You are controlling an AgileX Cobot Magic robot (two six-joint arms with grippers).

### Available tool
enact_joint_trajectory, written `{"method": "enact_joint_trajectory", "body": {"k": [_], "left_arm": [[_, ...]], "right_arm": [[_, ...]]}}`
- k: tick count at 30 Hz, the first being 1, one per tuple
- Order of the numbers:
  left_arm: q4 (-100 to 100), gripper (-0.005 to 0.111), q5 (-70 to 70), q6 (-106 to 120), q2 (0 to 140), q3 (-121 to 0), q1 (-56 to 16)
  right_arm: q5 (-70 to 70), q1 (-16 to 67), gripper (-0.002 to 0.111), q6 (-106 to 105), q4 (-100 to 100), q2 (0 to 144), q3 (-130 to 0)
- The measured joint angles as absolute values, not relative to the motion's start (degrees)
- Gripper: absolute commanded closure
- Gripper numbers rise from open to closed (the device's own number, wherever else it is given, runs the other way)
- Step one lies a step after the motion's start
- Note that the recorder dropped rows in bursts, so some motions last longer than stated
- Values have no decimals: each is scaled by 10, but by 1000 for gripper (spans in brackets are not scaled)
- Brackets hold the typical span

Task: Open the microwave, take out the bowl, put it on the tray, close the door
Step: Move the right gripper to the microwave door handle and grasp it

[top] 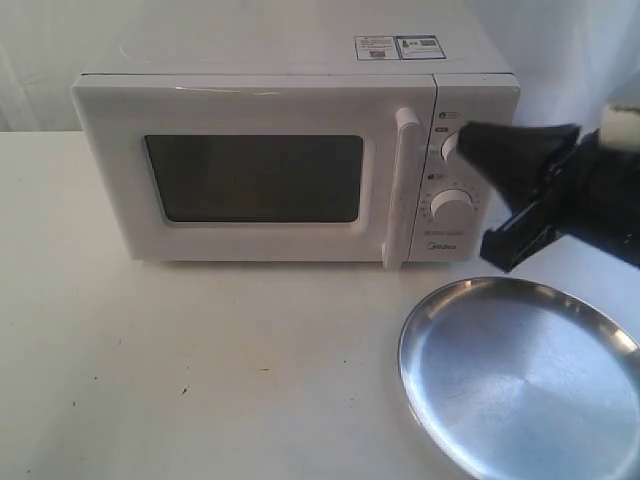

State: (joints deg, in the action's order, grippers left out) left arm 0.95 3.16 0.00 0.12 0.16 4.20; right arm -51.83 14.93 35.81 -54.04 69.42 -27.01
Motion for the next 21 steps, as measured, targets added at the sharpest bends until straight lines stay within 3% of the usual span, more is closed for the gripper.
{"method": "enact_joint_trajectory", "body": {"k": [9,21], "left_arm": [[9,107,32,0,1,2,42],[9,107,32,0,1,2,42]], "right_arm": [[-617,115,108,349,-687,834,-296],[-598,66,108,336,-631,875,-327]]}}
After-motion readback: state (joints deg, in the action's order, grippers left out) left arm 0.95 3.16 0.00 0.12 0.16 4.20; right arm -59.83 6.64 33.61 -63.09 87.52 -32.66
